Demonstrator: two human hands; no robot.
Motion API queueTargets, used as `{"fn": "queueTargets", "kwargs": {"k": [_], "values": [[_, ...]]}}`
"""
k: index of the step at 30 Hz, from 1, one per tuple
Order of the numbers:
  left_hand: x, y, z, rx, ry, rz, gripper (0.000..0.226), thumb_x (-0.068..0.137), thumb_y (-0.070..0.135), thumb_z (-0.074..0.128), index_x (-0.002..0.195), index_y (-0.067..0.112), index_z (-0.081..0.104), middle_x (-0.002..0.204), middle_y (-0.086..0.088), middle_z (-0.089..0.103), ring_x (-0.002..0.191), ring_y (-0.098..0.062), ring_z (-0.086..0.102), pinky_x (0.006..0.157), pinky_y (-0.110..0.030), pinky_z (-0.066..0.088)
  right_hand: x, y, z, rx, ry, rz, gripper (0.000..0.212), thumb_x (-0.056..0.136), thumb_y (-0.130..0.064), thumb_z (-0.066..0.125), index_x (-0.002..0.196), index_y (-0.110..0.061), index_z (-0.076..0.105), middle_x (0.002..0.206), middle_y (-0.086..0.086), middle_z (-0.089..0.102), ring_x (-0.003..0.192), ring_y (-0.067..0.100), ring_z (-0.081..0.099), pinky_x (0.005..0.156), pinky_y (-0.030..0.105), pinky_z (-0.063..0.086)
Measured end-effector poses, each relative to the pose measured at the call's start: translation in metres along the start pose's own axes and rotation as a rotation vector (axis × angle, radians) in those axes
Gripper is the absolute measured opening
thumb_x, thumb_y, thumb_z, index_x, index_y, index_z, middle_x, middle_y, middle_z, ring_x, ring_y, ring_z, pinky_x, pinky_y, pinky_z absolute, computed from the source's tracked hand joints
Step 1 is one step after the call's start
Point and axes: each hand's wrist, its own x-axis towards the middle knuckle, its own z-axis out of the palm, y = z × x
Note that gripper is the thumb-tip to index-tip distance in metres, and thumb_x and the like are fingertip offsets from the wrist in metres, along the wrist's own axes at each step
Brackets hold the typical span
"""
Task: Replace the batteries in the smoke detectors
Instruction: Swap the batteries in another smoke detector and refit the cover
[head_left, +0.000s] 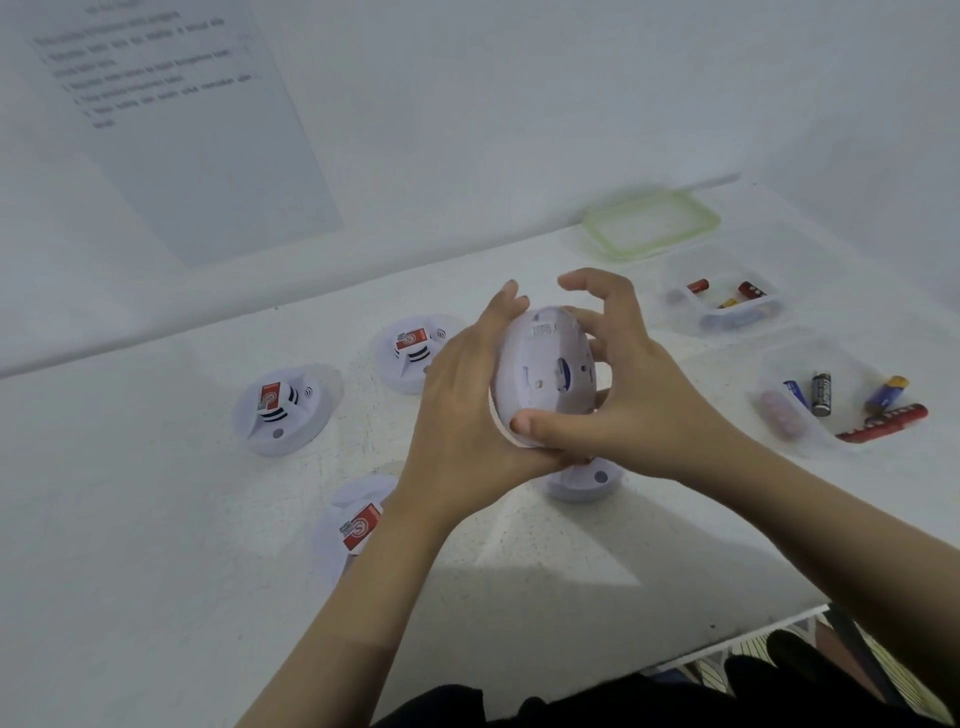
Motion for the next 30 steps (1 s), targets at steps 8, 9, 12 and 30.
{"fn": "queueTargets", "kwargs": {"k": [8,9,12,30], "values": [[0.000,-0.009,-0.003,-0.147,-0.084,-0.104,0.108,0.053,0.057,0.082,0.145,0.036,0.030,0.149,0.015,0.041,0.137,0.001,0.036,0.110,-0.016,0.032,0.001,0.018,-0.009,0.815,-0.212,0.123,0.062,0.060,-0.030,0.066,0.120,-0.021,0.055,0.101,0.001,0.069,0.089,0.021,0.067,0.065,0.032,0.056],[0.000,-0.010,-0.002,-0.165,-0.100,-0.108,0.106,0.053,0.056,0.082,0.144,0.031,0.035,0.146,0.015,0.045,0.134,0.002,0.040,0.107,-0.012,0.034,0.000,0.020,-0.009,0.896,-0.246,0.120,0.060,0.058,-0.033,0.070,0.115,-0.019,0.061,0.099,0.003,0.069,0.086,0.020,0.067,0.063,0.029,0.055],[-0.001,-0.013,-0.001,-0.171,-0.085,-0.098,0.102,0.054,0.050,0.086,0.141,0.020,0.043,0.135,0.017,0.052,0.124,0.004,0.048,0.100,-0.009,0.039,-0.002,0.027,-0.011,0.956,-0.252,0.135,0.058,0.055,-0.035,0.072,0.111,-0.022,0.067,0.103,0.004,0.069,0.085,0.019,0.067,0.060,0.028,0.054],[-0.008,-0.017,0.019,-0.272,0.013,-0.308,0.100,0.055,0.031,0.093,0.138,0.039,0.038,0.133,0.023,0.048,0.123,0.009,0.048,0.090,-0.006,0.043,0.000,0.048,-0.013,0.565,-0.156,0.168,0.083,0.070,0.003,0.074,0.136,-0.035,0.040,0.122,0.000,0.064,0.110,0.022,0.062,0.078,0.032,0.055]]}}
